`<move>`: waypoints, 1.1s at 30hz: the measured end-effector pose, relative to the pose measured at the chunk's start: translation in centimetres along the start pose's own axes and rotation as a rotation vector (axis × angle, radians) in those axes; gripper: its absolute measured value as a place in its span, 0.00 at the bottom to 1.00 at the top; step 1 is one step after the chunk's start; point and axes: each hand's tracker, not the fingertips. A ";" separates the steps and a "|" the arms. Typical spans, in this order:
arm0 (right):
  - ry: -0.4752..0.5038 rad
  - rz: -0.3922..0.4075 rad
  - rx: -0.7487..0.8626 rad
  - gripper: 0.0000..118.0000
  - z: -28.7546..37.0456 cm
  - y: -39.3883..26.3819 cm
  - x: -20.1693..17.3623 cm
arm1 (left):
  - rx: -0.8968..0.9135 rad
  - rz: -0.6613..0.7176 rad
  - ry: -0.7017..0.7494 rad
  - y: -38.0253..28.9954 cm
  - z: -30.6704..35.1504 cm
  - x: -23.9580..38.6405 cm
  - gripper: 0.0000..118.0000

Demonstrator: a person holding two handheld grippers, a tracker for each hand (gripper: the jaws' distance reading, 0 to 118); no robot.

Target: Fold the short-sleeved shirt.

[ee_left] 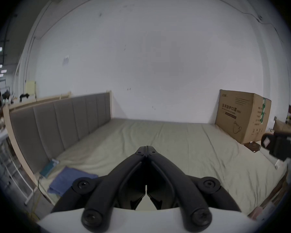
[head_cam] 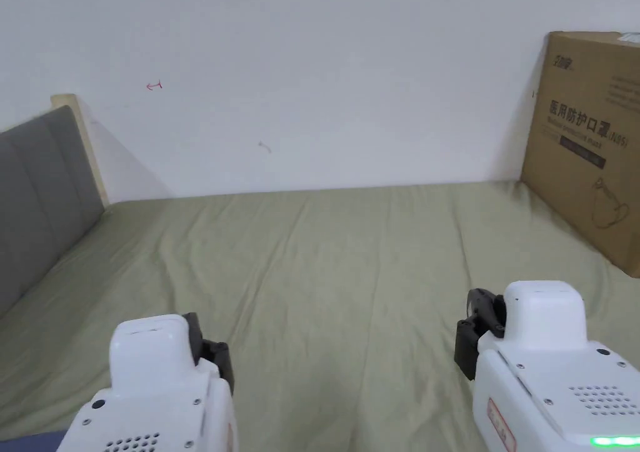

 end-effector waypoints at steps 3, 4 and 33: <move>-0.009 0.044 0.044 0.01 1.0 1.1 -0.5 | 0.024 -0.042 -0.011 0.6 0.7 0.8 0.00; -0.011 0.068 0.051 0.01 1.1 1.3 -0.7 | 0.023 -0.042 -0.012 0.8 0.8 1.1 0.00; -0.015 0.033 0.000 1.00 0.3 0.8 1.1 | -0.078 -0.001 -0.001 2.9 1.0 2.3 0.98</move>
